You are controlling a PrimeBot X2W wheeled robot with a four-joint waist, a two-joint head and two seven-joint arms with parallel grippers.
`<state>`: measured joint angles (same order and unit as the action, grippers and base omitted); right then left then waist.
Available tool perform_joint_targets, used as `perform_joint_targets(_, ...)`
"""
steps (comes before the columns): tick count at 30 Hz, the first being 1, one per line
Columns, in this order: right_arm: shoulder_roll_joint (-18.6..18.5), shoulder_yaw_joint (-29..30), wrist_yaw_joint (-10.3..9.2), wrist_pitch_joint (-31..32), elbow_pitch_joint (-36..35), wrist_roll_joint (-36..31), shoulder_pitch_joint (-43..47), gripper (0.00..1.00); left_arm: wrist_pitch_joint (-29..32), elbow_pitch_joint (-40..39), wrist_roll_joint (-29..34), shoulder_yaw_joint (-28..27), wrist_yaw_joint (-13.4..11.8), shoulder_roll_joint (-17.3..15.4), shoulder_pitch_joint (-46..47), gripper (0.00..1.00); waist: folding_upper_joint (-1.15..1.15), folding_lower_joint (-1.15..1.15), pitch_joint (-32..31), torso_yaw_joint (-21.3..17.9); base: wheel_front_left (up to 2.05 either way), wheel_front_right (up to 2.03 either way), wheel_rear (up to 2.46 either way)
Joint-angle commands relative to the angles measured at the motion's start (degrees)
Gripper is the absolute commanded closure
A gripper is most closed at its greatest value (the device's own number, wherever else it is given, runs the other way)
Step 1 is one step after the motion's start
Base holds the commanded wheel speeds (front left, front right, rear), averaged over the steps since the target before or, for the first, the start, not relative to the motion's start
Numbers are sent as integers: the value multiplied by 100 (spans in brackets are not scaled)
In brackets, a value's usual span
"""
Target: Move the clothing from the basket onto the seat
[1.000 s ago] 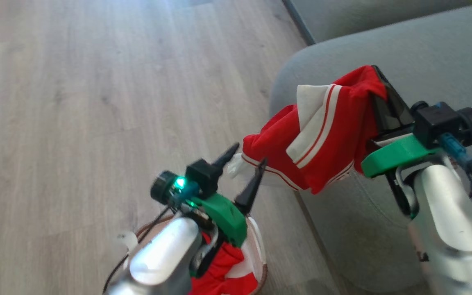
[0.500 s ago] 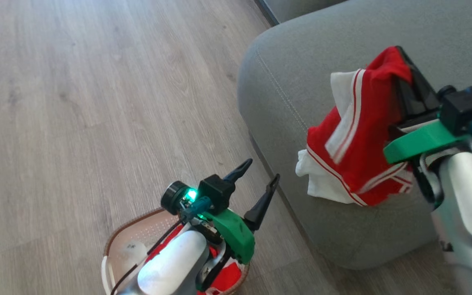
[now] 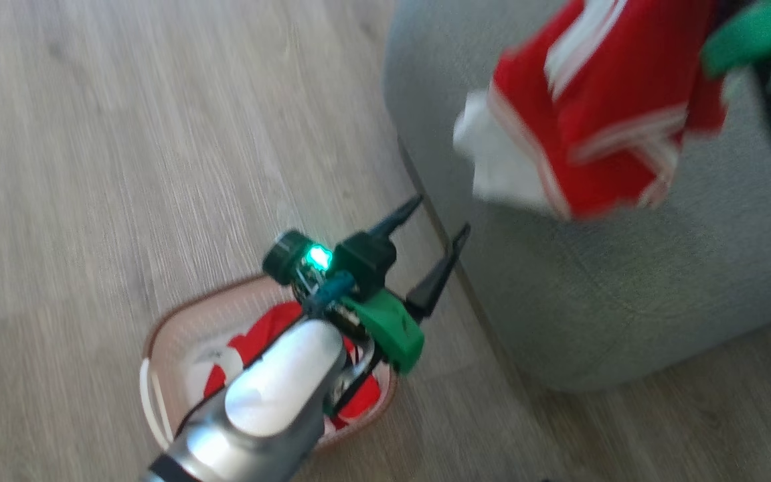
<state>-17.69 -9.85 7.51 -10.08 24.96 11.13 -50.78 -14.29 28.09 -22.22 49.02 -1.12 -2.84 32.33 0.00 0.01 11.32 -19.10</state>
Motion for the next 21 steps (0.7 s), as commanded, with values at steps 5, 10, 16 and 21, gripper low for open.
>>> perform_joint_targets(5, -307, 270, -2, -16, 614, 28, -1690, 100, -71, -285, 243, -339, -76, -84, 619, 0, 0, -1, 1115, 368, 0, 0, 0)
perform_joint_targets(10, -655, 759, -2, -160, 1312, -320, -2806, 100, -70, -403, 429, -348, -82, -198, 949, 0, 0, -1, 1685, 616, 0, 0, 0)
perform_joint_targets(16, -913, 1488, -2, -388, 2045, -866, -3493, 100, -16, -617, 603, -276, -115, -242, 1258, 0, 0, -1, 2218, 871, 0, 0, 0)
perform_joint_targets(21, -749, 2250, -2, -475, 2650, -1174, -3279, 100, 62, -750, 710, -192, -175, -263, 1363, 0, 0, -1, 2550, 1002, 0, 0, 0)
